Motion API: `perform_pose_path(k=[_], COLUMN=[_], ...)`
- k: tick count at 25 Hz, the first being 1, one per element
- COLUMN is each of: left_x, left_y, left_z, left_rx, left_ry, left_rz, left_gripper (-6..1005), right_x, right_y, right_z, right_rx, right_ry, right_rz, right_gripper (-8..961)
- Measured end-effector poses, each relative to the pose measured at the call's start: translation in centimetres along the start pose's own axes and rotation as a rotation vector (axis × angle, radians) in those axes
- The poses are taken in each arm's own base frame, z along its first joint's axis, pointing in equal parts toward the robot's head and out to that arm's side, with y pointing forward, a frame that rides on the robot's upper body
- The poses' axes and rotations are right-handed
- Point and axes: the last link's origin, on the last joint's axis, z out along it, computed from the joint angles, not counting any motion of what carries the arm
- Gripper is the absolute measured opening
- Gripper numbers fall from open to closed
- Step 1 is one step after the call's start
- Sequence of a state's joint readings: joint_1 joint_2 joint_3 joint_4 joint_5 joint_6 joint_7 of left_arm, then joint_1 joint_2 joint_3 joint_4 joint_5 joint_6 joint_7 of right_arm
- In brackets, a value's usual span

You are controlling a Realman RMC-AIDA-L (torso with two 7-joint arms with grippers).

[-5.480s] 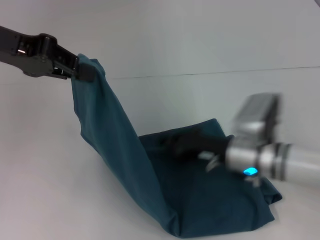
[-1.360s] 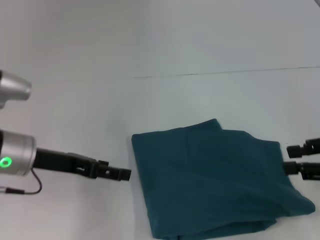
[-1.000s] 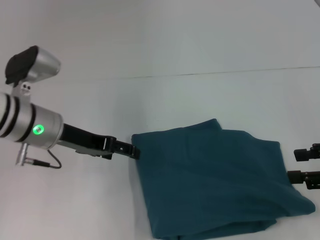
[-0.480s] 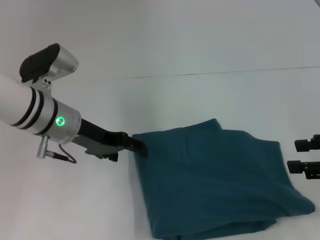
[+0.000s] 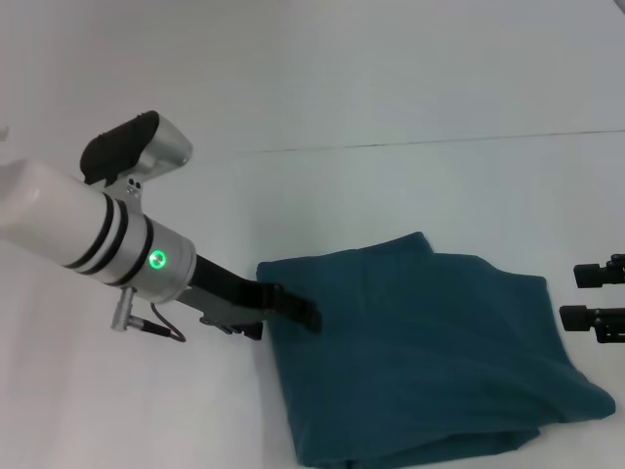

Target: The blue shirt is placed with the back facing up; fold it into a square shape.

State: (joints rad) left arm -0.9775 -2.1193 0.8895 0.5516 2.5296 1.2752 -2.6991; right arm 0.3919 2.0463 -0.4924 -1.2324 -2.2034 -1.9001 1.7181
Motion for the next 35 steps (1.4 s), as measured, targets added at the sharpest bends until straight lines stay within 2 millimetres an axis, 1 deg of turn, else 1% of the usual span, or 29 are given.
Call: perform_pose_path(k=[6,14,19,24,30,35], left_x=[-0.2,-0.2,-0.8,-0.5,-0.3,-0.4], left_y=[0.0,0.1,0.7,1.5,1.8,1.9], left_z=[1.0,1.2,1.8,2.0,2.1,2.3], left_rx=[0.027,0.033,0.037,-0.010,-0.018,-0.019], left_ry=[-0.007,-0.006,-0.053,-0.023,-0.007,-0.005], left_rz=[0.007,0.016,0.061,0.099,0.125,0.140], left_gripper=[934,927,922,917,761,524], right_x=[-0.1,-0.4,-0.7,-0.8,-0.8,-0.8], right_y=[0.2,0.2,0.3,0.3,0.3,0.3], right_z=[-0.1,0.0,0.1,0.0,0.0,0.0], right_rx=[-0.005,-0.011,-0.016,-0.016,-0.016,-0.014], right_ry=[-0.028,-0.030,-0.046,-0.053,-0.053,-0.057], right_rz=[-0.003,-0.012,-0.018,-0.019,-0.013,-0.010], right_gripper=[715,714,711,705,703,704])
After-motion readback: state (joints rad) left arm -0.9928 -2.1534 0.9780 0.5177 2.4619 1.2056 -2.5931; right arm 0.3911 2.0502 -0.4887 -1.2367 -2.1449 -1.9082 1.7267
